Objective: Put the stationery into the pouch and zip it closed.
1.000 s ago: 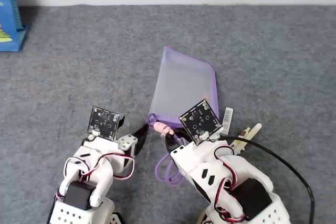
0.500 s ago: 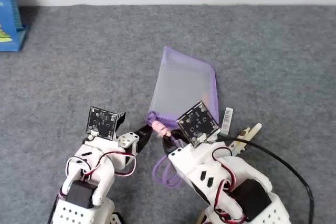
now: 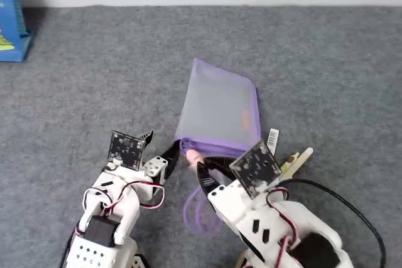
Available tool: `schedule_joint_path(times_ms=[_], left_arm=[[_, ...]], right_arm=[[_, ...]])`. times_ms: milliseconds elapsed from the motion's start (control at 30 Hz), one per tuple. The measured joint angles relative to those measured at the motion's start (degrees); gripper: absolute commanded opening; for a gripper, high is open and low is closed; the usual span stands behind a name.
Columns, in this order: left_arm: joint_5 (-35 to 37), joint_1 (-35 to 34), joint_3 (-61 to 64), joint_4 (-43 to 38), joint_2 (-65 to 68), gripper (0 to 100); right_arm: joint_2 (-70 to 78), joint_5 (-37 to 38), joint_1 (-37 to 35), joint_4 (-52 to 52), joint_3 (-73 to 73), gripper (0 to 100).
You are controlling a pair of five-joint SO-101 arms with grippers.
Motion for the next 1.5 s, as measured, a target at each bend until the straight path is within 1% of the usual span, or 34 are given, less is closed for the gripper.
schedule_joint_path(times_ms=[67,133,367,567,700,800,900,1033,1167,1300,1400,1500], left_arm=[[-0.3,-0.1,0.4,-0.7,0.1,19],[-0.3,-0.1,0.4,-1.1,0.1,16],[-0.8,-0.1,0.4,-1.3,0.1,2],[-0.6,-0.1,0.4,-1.3,0.1,1],[-1.1,-0.1,0.4,-1.3,0.1,1],[-1.2,-0.1,0.4,-1.3,0.1,1],[-1.3,-2.9,0.1,-1.2,0.1,1],[-1.4,-9.6,-3.3,3.2,0.1,1],[0.5,-17.0,-7.9,8.3,0.1,1],[1.0,-20.5,-10.5,12.6,0.1,1],[1.1,-21.9,-10.8,13.2,0.1,2],[1.1,-24.1,-10.8,13.2,0.1,6]], right_arm=[[-0.3,0.4,-0.1,0.0,0.0,0.8],[0.2,0.4,-0.1,0.0,0.0,0.8],[0.5,0.4,-0.1,0.0,0.0,0.8],[0.5,0.4,-0.1,-0.8,1.8,1.3],[0.6,0.4,-0.1,-4.2,7.0,5.9],[0.8,0.4,-0.1,-5.1,11.2,7.3],[1.6,0.4,-0.1,-5.5,13.5,7.2],[1.5,0.4,-0.1,-5.5,13.6,7.4],[2.9,0.4,-0.1,-6.4,13.6,7.6],[11.9,0.4,-0.1,-7.8,13.5,7.6],[20.7,0.4,-0.2,-8.3,10.8,7.6],[28.7,-1.5,-0.2,-8.3,5.5,7.6]])
